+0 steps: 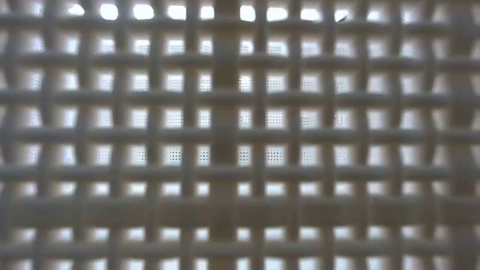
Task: Pick & Place Medicine items
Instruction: Put the black bandage into the black bin
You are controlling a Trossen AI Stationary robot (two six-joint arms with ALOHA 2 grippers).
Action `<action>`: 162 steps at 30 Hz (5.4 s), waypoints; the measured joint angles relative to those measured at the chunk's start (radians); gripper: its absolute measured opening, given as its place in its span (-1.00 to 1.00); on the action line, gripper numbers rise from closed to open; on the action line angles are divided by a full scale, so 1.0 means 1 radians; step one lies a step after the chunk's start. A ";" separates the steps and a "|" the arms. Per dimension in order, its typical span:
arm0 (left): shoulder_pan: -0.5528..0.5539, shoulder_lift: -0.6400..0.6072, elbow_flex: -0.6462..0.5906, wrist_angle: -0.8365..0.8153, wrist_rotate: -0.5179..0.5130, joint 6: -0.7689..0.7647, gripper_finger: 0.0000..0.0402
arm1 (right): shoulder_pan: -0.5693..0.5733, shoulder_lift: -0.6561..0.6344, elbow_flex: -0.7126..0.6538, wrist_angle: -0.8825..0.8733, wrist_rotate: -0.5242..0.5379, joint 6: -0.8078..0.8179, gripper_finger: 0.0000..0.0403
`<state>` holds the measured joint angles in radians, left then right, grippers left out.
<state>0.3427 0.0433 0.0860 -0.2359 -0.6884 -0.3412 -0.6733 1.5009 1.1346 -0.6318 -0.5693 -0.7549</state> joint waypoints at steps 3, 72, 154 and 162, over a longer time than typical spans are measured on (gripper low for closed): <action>0.000 0.000 0.000 0.000 0.000 0.000 0.96 | 0.064 0.006 -0.040 0.056 0.122 0.047 0.50; 0.000 0.006 0.000 0.000 0.000 0.000 0.96 | 0.204 0.296 -0.123 0.461 0.445 0.198 0.38; 0.000 0.007 0.000 0.000 0.000 0.000 0.96 | 0.227 -0.189 -0.129 0.239 0.502 0.359 -0.15; 0.000 0.007 0.000 0.000 0.000 0.000 0.96 | 0.233 -0.284 -0.129 0.250 0.426 0.466 -0.15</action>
<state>0.3424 0.0502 0.0860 -0.2359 -0.6884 -0.3412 -0.4400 1.2167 1.0058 -0.3816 -0.1429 -0.2890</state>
